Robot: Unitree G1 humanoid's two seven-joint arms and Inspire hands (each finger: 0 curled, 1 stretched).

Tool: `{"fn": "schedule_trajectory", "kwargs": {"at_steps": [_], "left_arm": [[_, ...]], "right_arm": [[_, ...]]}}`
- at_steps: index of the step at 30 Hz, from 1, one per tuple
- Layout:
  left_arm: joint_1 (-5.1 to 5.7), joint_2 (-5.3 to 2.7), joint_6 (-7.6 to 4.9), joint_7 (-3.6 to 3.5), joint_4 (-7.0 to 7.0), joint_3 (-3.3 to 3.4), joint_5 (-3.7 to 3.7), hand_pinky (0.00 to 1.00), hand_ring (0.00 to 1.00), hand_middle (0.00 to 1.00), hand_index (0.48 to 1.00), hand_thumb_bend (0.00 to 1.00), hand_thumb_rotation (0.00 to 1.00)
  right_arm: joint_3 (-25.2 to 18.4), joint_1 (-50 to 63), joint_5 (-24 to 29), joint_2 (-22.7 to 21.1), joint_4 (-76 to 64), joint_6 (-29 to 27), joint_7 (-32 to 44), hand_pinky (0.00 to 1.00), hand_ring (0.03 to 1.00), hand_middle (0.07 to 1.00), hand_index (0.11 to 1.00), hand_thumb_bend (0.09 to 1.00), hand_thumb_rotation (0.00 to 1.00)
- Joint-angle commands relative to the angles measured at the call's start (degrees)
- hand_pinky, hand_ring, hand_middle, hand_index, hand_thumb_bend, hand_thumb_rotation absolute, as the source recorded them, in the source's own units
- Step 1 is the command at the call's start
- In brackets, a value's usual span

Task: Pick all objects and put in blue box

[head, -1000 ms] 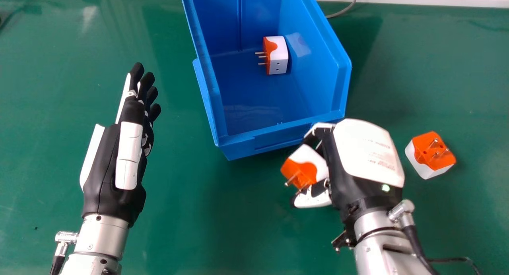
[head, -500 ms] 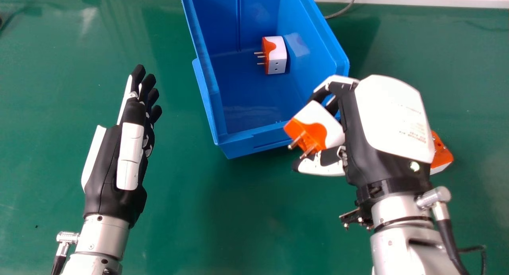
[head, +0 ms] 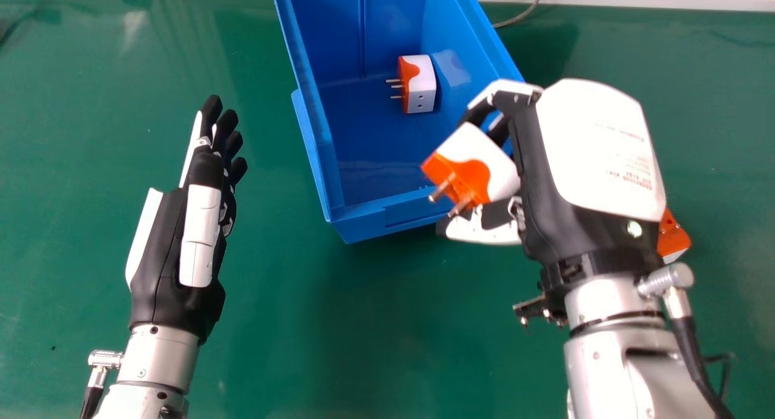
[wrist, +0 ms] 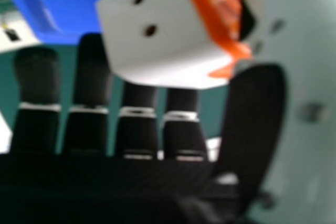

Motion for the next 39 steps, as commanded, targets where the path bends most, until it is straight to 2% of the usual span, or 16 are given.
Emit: {"fn": "schedule_trajectory", "kwargs": {"at_steps": [1,6,11,17,23,25,29,35,37,39], "left_arm": [[-0.62,-0.32,-1.77,-0.10,-0.07,-0.14,0.00,1.00,1.00,1.00,1.000,0.86,1.00],[-0.51,-0.34,-1.70,0.12,-0.20,-0.24,0.45,1.00,1.00,1.00,1.000,0.86,1.00],[-0.51,-0.37,-2.01,-0.30,0.12,-0.20,0.12,1.00,1.00,1.00,1.000,0.87,1.00],[-0.25,-0.70,-1.19,0.14,-0.72,-0.24,0.04,1.00,1.00,1.00,1.000,0.86,1.00],[-0.42,-0.75,-1.49,0.01,-0.32,-0.12,0.11,1.00,1.00,1.00,1.000,0.86,1.00],[-0.44,-0.74,-1.38,-0.10,-0.36,-0.10,-0.08,1.00,1.00,1.00,1.000,0.86,1.00],[-0.70,-0.66,-1.33,-0.08,-0.17,-0.09,0.11,1.00,1.00,1.00,1.000,0.86,1.00],[-1.21,-0.63,-1.99,-0.24,0.79,0.01,0.16,1.00,1.00,1.00,1.000,0.86,1.00],[-1.16,-0.48,-1.34,-0.14,0.47,-0.03,0.31,1.00,1.00,1.00,1.000,0.86,1.00],[-1.22,-0.49,-0.98,-0.23,0.35,-0.03,0.04,1.00,1.00,1.00,1.000,0.86,1.00]], "right_arm": [[-0.66,-2.54,-0.15,2.27,-0.59,-1.40,-1.07,0.26,0.381,0.473,0.527,0.517,0.00],[-2.05,-5.92,1.20,2.88,1.53,-2.46,-1.39,0.27,0.381,0.477,0.526,0.516,0.00],[-3.89,-9.38,3.20,2.51,4.66,-4.35,-3.30,0.27,0.380,0.473,0.526,0.515,0.00],[-6.26,-14.22,3.58,1.29,9.83,-4.71,-2.48,0.26,0.380,0.470,0.523,0.515,0.00],[-9.06,-18.21,8.27,-1.52,17.15,-6.95,-5.09,0.26,0.384,0.476,0.520,0.515,0.00],[-9.49,-19.72,9.55,-3.39,20.37,-8.49,-6.22,0.26,0.384,0.476,0.520,0.515,0.00],[-9.41,-22.86,11.11,-6.71,27.16,-10.84,-8.98,0.26,0.384,0.476,0.520,0.515,0.00],[-8.00,-26.94,12.10,-10.38,37.43,-14.11,-14.57,0.27,0.390,0.484,0.515,0.514,0.00],[-7.26,-28.15,12.33,-11.17,41.14,-15.69,-17.77,0.27,0.390,0.484,0.515,0.514,0.00],[-6.64,-29.40,13.09,-11.40,44.63,-17.13,-20.53,0.27,0.390,0.484,0.515,0.514,0.00]]}}
